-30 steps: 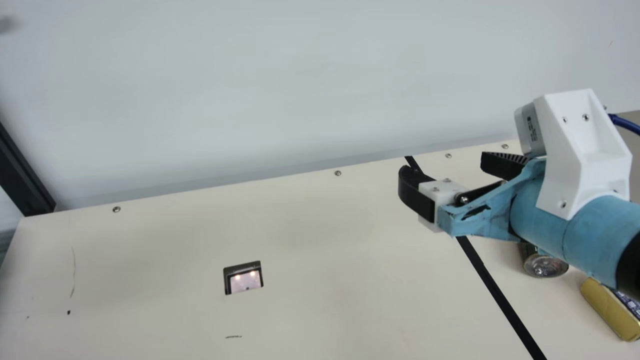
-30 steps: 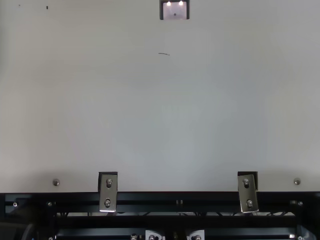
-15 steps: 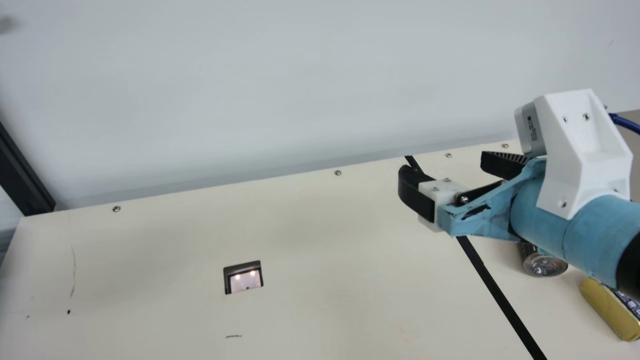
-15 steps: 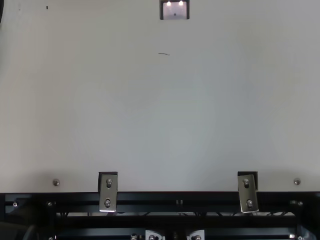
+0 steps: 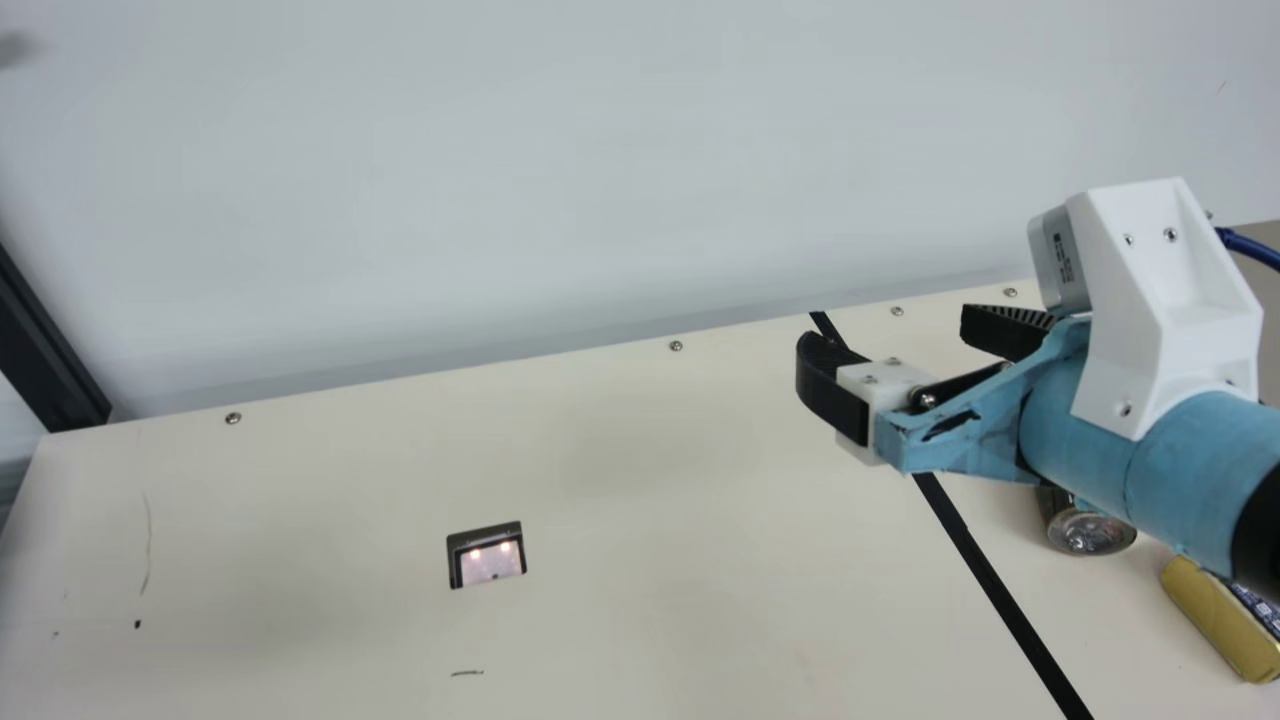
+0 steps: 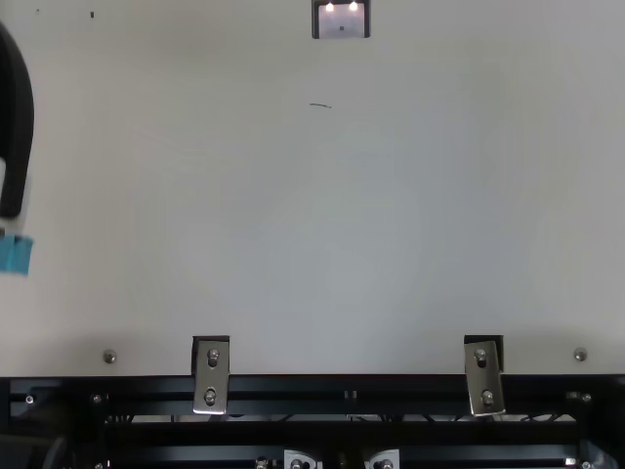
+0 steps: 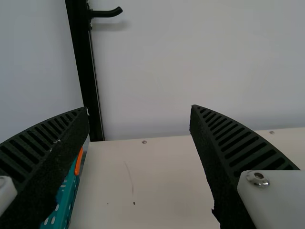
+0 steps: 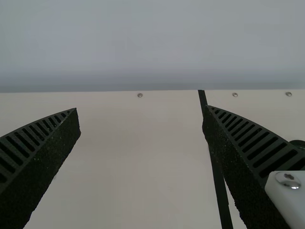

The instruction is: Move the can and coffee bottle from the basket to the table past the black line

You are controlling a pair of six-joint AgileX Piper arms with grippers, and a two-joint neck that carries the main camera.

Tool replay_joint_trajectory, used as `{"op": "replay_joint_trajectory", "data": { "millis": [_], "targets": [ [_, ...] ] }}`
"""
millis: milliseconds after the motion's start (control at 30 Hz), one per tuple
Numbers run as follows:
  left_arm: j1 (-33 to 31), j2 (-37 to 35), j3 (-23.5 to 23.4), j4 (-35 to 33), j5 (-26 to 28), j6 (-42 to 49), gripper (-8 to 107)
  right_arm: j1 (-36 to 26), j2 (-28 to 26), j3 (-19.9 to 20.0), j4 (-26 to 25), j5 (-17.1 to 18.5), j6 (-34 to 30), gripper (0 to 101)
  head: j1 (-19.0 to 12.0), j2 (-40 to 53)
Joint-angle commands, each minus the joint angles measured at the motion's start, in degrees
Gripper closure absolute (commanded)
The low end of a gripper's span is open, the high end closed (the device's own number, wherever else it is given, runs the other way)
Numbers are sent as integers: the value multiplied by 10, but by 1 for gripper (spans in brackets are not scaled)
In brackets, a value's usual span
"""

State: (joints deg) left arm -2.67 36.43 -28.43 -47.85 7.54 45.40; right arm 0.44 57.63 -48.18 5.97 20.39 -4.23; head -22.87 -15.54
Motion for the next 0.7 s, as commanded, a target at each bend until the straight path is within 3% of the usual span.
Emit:
{"op": "replay_joint_trajectory", "data": {
  "millis": [0,167,367,467,500,667],
  "targets": [
    [28,-38,2,34,85,-42,9,0,0,0,0,0,0,0,-18,5],
    [70,-103,4,92,190,-127,9,0,0,0,0,0,0,0,-18,5],
    [96,-170,34,152,272,-196,9,0,0,0,0,0,0,0,-18,5],
    [98,-207,56,181,297,-212,9,0,-8,4,2,-2,1,0,-18,5],
    [98,-183,46,165,276,-202,9,0,-13,8,4,-3,2,0,-18,5],
    [98,-207,57,181,297,-212,9,-4,-48,42,21,-19,-3,0,-18,5]
  ]
}}
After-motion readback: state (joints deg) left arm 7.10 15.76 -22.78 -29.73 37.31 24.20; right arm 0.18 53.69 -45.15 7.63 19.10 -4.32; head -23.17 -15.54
